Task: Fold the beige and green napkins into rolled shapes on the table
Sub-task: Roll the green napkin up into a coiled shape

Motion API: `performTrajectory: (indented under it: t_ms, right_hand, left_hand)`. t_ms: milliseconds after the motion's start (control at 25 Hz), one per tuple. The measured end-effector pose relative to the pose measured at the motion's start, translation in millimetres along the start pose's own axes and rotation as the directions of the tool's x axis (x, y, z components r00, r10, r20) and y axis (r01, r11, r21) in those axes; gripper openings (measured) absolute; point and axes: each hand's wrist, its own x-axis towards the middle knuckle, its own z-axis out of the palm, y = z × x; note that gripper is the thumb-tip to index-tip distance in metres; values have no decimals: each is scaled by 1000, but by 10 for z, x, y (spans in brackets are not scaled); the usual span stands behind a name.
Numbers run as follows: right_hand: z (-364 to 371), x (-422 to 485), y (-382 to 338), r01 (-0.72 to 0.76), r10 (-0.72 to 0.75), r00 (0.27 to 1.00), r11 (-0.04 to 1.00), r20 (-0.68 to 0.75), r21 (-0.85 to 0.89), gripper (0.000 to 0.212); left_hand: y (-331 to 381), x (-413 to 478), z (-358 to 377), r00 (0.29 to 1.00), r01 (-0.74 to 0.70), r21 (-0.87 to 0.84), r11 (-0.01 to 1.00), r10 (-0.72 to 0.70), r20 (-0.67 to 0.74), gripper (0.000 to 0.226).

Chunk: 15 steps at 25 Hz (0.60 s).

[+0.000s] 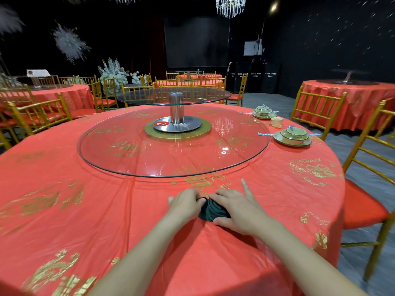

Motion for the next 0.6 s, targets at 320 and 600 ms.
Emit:
performTrajectory:
  t_ms: [320, 600]
  right_hand:
    - [-24, 62, -35, -15, 13, 997, 1000, 74, 22, 81]
    - [-170, -172, 544, -239, 440, 897, 409, 39, 881, 74]
  left_hand:
    - [-38, -99, -74, 989, -104, 16, 994, 105, -102, 31]
    - [22, -408, 73, 903, -429, 31, 903, 428, 34, 62]
